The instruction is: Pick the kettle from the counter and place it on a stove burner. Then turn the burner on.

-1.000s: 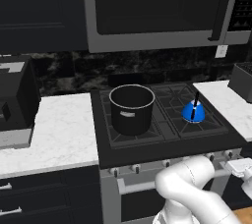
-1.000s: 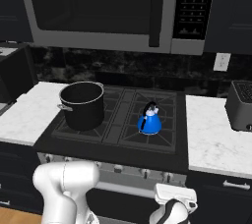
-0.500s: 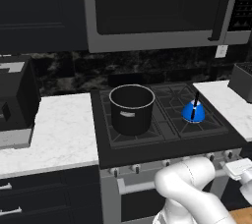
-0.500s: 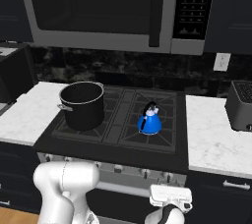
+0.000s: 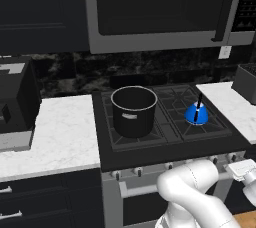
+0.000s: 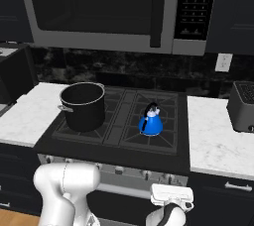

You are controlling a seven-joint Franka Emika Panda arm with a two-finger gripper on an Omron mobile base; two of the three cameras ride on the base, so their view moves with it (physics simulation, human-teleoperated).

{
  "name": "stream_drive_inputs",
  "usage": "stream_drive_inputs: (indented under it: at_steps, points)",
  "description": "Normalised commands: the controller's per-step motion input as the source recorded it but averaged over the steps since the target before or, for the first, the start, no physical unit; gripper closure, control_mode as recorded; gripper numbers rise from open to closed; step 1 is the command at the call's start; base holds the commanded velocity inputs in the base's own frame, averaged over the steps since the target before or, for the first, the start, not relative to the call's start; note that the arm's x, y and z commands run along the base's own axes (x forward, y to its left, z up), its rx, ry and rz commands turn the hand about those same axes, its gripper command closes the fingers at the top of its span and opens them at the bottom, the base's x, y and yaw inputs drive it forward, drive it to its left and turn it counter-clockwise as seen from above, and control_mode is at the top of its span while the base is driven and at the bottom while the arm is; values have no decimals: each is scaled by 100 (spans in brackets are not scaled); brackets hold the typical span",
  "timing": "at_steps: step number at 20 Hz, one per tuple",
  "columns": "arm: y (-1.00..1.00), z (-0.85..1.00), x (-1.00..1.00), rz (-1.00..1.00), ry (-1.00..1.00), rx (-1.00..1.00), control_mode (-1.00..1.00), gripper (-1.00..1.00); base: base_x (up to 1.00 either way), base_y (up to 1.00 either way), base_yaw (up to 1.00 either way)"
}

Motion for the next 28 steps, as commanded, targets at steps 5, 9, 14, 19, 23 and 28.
stream_drive_inputs:
  at_steps: [5, 9, 14, 19, 23, 28]
  points:
    - [0, 0, 0, 0, 0, 0, -100, 100, 0, 0, 0]
    - [0, 0, 0, 0, 0, 0, -100, 100, 0, 0, 0]
    - [0, 0, 0, 1, 0, -1, -100, 100, 0, 0, 0]
    - [0, 10, -1, 18, -27, -12, -100, 100, 0, 0, 0]
    - [0, 17, -1, 27, -46, -20, -100, 100, 0, 0, 0]
    - [0, 7, 0, 28, -48, -23, -100, 100, 0, 0, 0]
